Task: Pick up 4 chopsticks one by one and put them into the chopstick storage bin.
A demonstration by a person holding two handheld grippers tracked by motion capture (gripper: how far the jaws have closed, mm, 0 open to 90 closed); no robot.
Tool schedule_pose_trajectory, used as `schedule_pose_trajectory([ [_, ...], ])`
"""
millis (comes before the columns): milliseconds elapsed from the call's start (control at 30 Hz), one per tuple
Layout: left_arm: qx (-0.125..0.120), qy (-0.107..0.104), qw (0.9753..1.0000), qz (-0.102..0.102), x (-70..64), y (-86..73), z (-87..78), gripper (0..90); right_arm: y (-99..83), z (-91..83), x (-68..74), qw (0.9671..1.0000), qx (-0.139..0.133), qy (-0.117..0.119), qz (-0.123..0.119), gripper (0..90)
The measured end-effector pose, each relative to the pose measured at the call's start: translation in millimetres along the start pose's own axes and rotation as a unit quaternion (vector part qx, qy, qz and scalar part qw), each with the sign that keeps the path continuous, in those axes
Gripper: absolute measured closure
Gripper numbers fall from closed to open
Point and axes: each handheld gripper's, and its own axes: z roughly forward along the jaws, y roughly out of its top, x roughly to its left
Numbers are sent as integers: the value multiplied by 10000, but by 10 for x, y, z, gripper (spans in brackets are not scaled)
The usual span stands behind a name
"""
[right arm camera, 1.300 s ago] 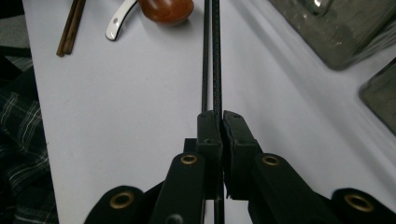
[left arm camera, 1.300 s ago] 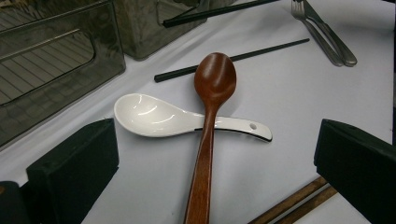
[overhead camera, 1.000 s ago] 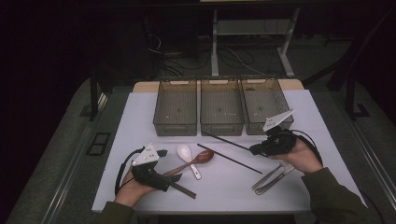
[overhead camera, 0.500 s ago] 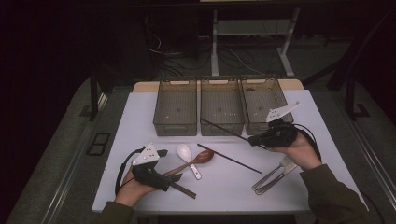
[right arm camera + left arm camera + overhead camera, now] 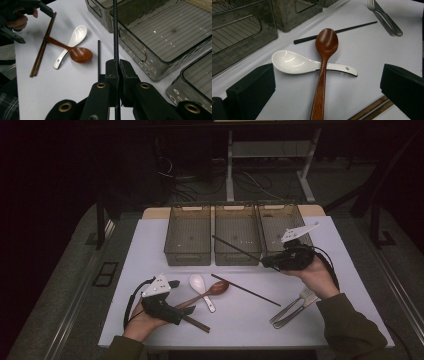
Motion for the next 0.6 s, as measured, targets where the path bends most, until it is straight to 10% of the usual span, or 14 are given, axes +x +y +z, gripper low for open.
schedule_pose_trajectory([
  [600, -15, 0, 10000, -1, -2, -4, 4, 0, 177, 200, -6, 9998, -144, -117, 76, 855],
])
